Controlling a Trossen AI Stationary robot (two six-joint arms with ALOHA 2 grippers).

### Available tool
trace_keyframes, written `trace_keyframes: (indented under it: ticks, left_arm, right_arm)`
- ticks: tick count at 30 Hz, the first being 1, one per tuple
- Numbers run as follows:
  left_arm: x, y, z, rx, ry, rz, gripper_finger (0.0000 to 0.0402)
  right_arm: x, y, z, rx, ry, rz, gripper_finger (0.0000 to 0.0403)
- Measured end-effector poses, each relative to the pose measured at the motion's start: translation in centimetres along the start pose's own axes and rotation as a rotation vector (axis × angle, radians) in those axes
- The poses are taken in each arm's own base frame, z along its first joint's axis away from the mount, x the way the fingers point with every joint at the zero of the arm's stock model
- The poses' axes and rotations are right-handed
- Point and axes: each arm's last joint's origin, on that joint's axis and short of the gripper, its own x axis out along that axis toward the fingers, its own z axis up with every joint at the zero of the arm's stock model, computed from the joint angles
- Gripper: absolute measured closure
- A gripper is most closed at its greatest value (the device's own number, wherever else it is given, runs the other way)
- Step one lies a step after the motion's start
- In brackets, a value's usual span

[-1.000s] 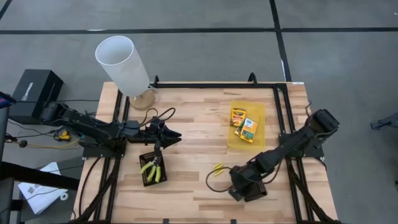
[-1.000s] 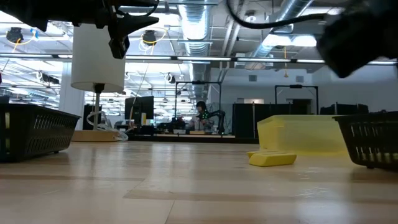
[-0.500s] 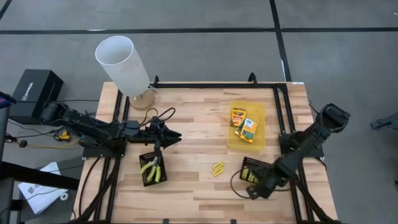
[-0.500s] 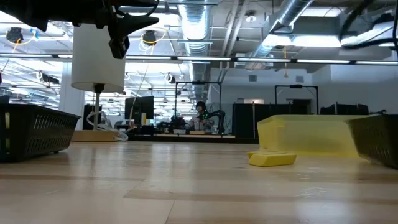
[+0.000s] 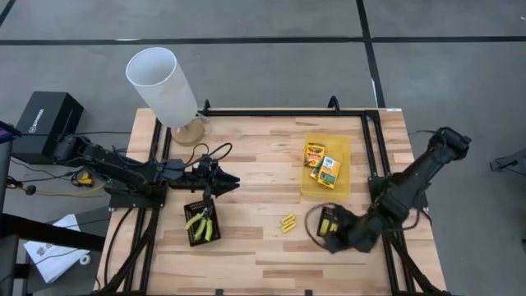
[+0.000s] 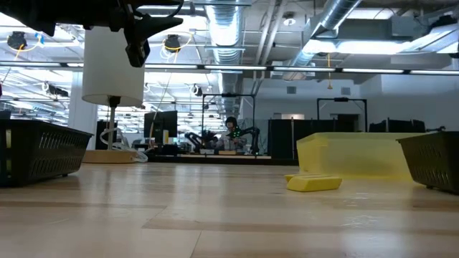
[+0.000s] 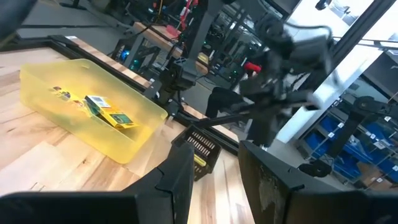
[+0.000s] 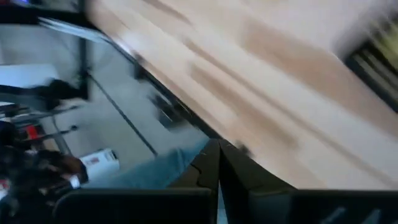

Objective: Pick & Place School Supplies
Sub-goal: Adjust the right black bin

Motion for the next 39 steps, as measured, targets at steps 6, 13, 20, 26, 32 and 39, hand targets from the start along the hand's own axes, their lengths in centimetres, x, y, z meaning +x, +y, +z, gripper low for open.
trace_keyframes:
  ticks: [6,13,20,26,32,39]
  left_arm:
    - [0.4,0.1,-0.7,0.028,0.068,-0.042,0.0284]
    - [2.2,0.8,-3.4,0.023,0.270,-0.097,0.0355]
    - [6.3,-0.3,-4.0,0.077,0.380,-0.208,0.0395]
    - [10.7,-0.7,-5.1,0.144,0.433,-0.254,0.0400]
    - [14.2,0.3,-7.7,0.139,0.512,-0.250,0.0401]
    - [17.3,1.9,-9.1,0.151,0.535,-0.228,0.0400]
  right_arm:
    - [1.1,4.9,3.9,-0.213,-0.187,0.100,0.0403]
    - [-0.4,10.1,8.0,-0.434,-0.603,0.198,0.0403]
    - [-4.3,13.7,9.1,-0.552,-0.737,0.248,0.0403]
    - [-6.7,15.5,8.7,-0.610,-0.773,0.296,0.0403]
    - [-8.8,16.8,7.7,-0.678,-0.805,0.335,0.0403]
    - [-10.0,17.1,6.9,-0.717,-0.799,0.357,0.0403]
